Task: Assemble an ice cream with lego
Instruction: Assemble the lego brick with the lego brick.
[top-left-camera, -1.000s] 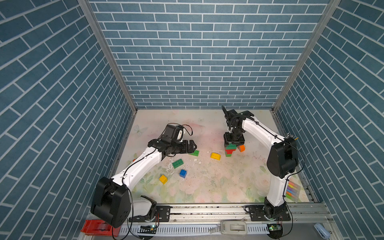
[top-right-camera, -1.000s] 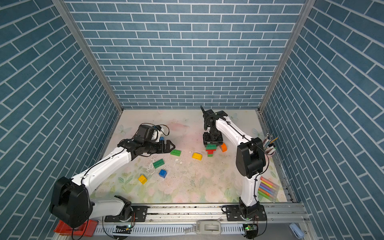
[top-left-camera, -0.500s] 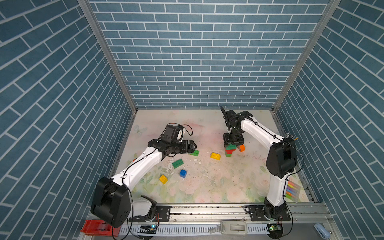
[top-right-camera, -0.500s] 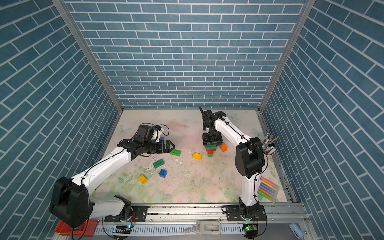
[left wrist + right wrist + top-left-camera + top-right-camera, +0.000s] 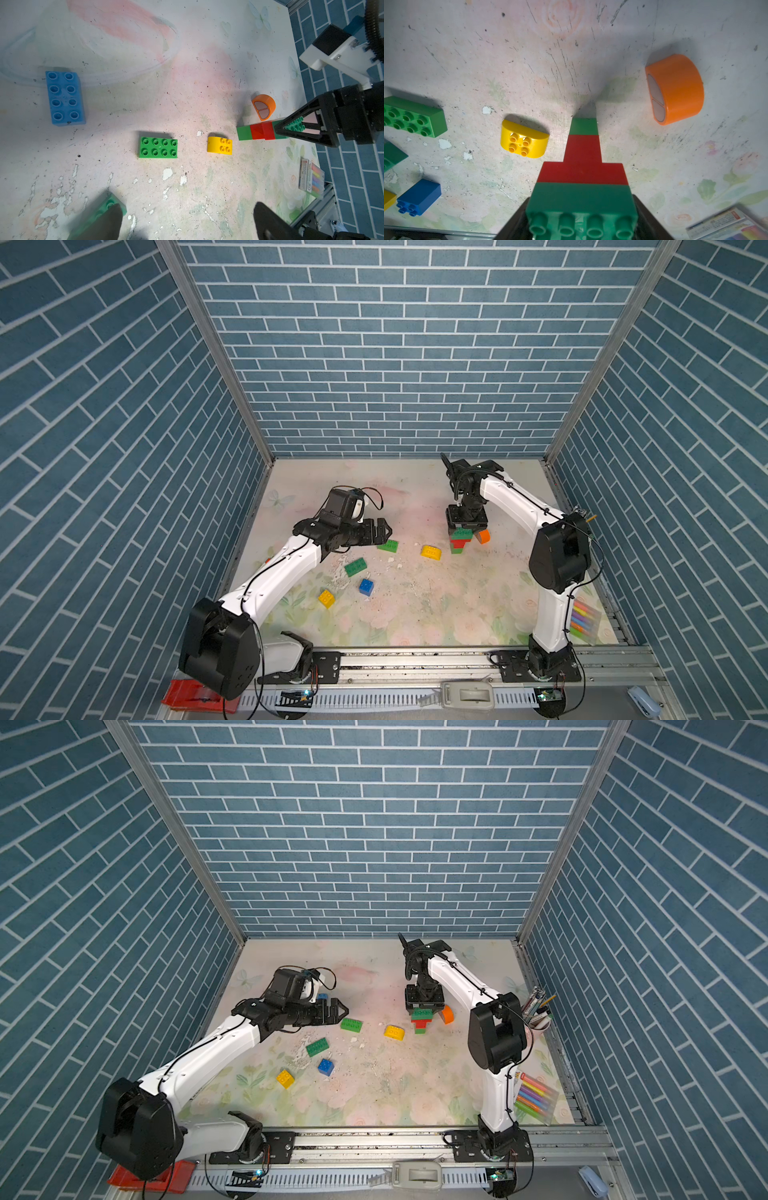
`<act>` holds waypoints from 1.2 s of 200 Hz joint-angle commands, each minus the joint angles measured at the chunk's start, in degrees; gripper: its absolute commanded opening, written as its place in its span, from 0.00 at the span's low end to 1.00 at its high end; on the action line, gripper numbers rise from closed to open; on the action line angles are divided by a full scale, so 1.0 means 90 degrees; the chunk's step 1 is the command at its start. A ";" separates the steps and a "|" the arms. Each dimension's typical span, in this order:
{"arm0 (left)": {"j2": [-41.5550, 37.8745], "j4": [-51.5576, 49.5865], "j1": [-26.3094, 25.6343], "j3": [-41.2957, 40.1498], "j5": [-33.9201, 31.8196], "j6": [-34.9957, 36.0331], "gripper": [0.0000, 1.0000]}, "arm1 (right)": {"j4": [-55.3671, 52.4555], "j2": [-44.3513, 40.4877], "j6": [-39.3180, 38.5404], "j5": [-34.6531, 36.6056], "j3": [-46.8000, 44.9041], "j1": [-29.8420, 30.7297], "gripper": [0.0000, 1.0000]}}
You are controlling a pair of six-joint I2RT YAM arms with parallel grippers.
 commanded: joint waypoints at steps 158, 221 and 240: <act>-0.0155 -0.0102 0.0206 0.0193 -0.0029 0.0218 1.00 | -0.0068 0.0349 0.0545 0.0220 0.0041 0.0036 0.53; -0.0210 -0.0153 0.0211 0.0195 -0.0087 0.0219 1.00 | -0.0127 0.0193 0.0509 0.0300 0.0057 0.0035 0.61; -0.0212 -0.0169 0.0216 0.0195 -0.0097 0.0218 1.00 | -0.0163 0.0173 0.0505 0.0313 0.0093 0.0037 0.63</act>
